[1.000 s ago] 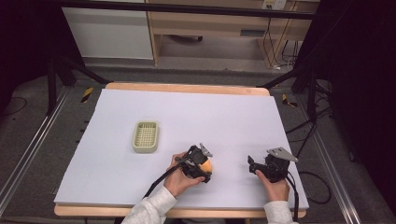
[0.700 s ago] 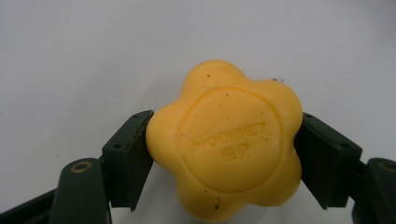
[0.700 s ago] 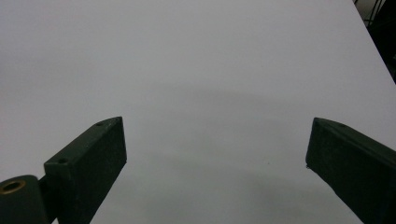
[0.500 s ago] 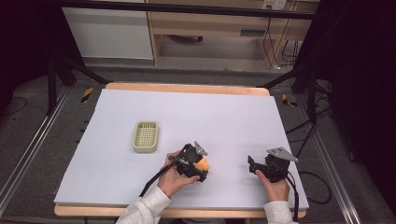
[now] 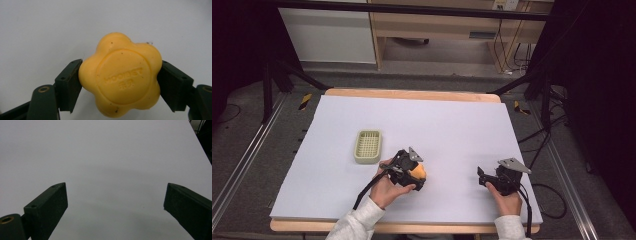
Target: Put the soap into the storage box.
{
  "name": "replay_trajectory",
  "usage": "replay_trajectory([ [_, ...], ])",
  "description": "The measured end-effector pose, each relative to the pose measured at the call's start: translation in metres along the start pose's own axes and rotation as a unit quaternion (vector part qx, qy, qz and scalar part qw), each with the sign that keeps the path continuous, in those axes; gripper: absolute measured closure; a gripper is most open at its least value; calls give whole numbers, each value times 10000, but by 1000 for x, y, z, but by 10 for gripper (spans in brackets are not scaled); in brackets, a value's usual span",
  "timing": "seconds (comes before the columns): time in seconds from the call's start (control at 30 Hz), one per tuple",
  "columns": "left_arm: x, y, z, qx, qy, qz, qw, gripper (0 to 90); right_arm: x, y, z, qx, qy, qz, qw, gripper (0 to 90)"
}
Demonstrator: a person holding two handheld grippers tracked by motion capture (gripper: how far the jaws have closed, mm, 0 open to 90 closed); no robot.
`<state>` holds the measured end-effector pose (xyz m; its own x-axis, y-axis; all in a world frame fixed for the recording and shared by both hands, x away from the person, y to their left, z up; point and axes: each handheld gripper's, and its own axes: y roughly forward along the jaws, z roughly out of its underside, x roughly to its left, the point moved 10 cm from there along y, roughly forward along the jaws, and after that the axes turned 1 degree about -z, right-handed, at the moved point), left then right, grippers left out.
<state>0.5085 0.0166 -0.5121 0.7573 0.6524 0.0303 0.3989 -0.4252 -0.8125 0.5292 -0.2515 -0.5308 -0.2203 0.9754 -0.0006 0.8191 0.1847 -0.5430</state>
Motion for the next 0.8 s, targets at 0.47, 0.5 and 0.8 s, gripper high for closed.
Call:
replay_trajectory([
  [0.47, 24, -20, 8, -95, -218, -155, 9996, 267, 0, 0, 0, 2, 5, -2, 10000, 58],
  [0.5, 26, -22, 9, -94, -228, -168, 9996, 267, 0, 0, 0, 1, 5, -1, 10000, 58],
  [0.8, 45, -33, 20, -146, -442, -259, 9986, 267, 0, 0, 1, 14, 1, 0, 10000, 60],
])
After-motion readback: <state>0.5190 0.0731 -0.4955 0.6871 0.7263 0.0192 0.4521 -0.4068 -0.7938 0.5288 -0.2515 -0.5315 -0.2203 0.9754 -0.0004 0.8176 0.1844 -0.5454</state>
